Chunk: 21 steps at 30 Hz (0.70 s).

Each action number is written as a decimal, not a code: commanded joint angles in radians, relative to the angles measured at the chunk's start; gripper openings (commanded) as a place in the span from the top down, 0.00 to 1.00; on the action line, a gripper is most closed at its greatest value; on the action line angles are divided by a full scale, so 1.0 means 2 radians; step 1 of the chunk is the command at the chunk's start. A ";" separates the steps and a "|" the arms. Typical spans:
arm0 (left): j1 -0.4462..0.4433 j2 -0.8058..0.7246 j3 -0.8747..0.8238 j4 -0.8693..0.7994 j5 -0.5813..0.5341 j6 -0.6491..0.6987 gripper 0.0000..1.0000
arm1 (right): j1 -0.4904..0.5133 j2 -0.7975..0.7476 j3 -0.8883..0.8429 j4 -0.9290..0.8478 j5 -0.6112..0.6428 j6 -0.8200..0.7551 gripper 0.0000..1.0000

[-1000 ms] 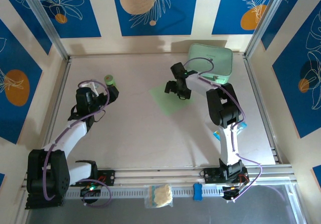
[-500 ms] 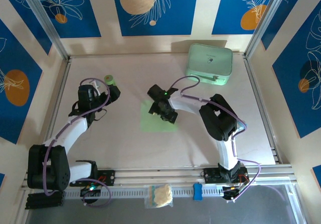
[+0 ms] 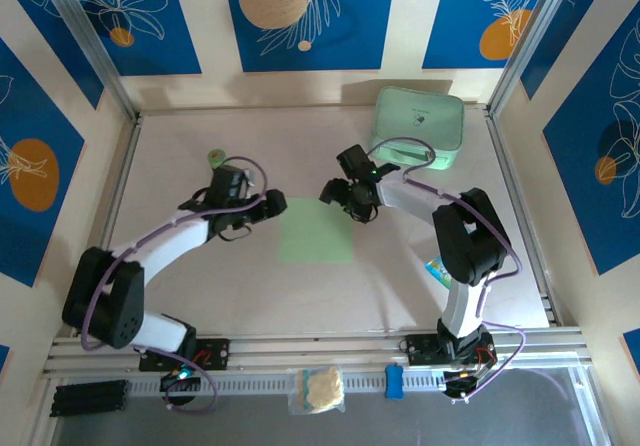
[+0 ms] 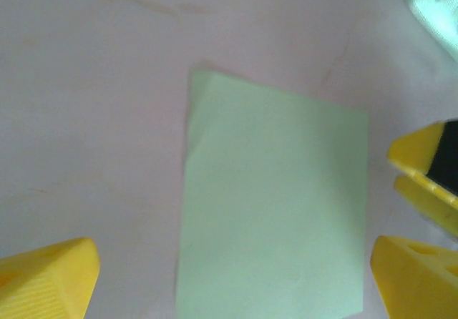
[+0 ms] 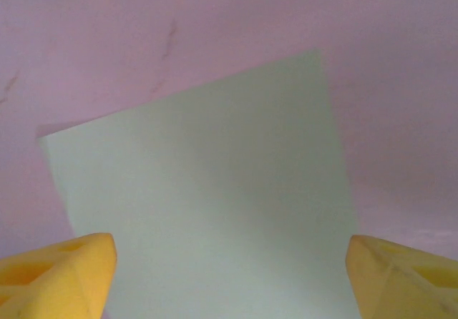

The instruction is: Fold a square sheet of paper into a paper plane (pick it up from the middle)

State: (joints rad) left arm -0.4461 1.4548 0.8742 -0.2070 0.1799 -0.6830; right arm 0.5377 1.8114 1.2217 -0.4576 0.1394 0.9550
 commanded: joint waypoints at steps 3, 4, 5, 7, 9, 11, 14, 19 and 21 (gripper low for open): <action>-0.081 0.084 0.112 -0.132 -0.089 0.038 0.01 | -0.041 -0.088 -0.053 0.007 0.013 -0.042 0.09; -0.094 0.103 0.131 -0.148 -0.098 0.045 0.00 | -0.052 -0.105 -0.068 0.010 0.018 -0.043 0.06; -0.104 0.120 0.152 -0.164 -0.108 0.050 0.00 | -0.062 -0.121 -0.081 0.013 0.024 -0.046 0.03; -0.123 0.151 0.186 -0.191 -0.125 0.054 0.01 | -0.080 -0.149 -0.107 0.017 0.033 -0.053 0.01; -0.137 0.180 0.222 -0.217 -0.143 0.056 0.01 | -0.096 -0.174 -0.127 0.017 0.042 -0.059 0.01; -0.150 0.211 0.259 -0.245 -0.154 0.056 0.00 | -0.112 -0.194 -0.145 0.014 0.053 -0.063 0.01; -0.165 0.252 0.307 -0.280 -0.166 0.048 0.01 | -0.130 -0.214 -0.166 0.020 0.048 -0.069 0.01; -0.168 0.294 0.336 -0.285 -0.144 0.025 0.07 | -0.150 -0.224 -0.182 0.027 0.028 -0.073 0.01; -0.170 0.305 0.347 -0.287 -0.142 0.021 0.08 | -0.154 -0.224 -0.185 0.031 0.021 -0.074 0.01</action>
State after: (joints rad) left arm -0.7792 2.0342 1.5242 -0.7124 -0.0986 -0.6144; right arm 0.2394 1.3838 0.8635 -0.4129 0.2127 0.8265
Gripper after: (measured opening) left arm 0.927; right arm 0.990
